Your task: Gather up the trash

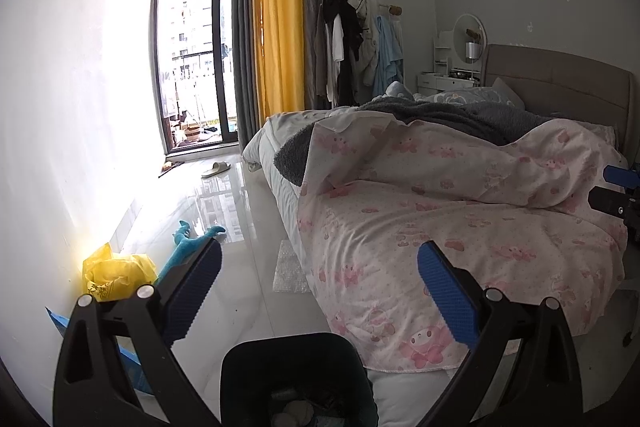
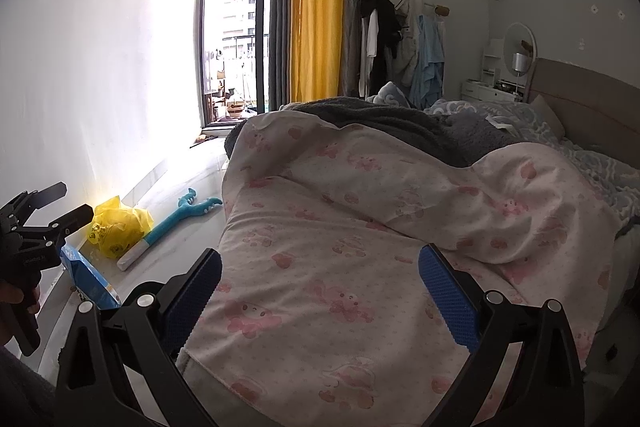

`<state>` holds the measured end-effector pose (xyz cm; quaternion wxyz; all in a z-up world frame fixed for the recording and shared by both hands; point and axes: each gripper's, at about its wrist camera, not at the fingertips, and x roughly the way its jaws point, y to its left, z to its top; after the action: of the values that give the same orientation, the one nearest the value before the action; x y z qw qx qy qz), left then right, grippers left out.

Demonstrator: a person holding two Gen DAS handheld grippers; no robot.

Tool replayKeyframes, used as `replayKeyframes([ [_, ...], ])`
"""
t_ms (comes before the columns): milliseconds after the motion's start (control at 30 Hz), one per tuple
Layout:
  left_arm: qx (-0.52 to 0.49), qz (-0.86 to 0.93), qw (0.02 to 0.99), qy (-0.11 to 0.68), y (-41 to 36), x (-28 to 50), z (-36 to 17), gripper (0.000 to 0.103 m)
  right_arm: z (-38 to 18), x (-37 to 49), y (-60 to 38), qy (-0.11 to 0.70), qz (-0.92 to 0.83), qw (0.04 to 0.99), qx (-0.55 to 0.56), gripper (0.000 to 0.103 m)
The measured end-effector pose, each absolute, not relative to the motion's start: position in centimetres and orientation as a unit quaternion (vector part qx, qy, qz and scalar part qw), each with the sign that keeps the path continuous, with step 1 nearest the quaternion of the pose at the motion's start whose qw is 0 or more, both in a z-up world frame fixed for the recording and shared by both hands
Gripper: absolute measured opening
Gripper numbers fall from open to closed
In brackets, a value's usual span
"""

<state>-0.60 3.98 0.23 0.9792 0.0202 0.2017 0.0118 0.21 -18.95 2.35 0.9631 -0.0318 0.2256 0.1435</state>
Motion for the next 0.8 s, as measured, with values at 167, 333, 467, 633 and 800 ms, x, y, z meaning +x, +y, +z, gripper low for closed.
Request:
replayKeyframes([
  [167,0.02,0.012,0.979,0.202,3.97,-0.59,0.22,0.1,2.29,0.35,-18.96,0.224,0.145,0.963,-0.033,0.1],
  [333,0.019,0.012,0.979,0.205,3.97,-0.55,0.28,0.1,2.29,0.42,-18.96,0.225,0.146,0.963,-0.033,0.1],
  [467,0.021,0.011,0.979,0.204,3.9,-0.5,0.36,0.1,2.26,0.41,-18.99,0.224,0.145,0.963,-0.033,0.1],
  [633,0.02,0.011,0.979,0.205,3.87,-0.49,0.36,0.1,2.26,0.45,-19.03,0.224,0.146,0.963,-0.033,0.1],
  [800,0.018,0.011,0.978,0.206,3.92,-0.41,0.3,0.1,2.26,0.39,-18.98,0.224,0.147,0.963,-0.034,0.1],
])
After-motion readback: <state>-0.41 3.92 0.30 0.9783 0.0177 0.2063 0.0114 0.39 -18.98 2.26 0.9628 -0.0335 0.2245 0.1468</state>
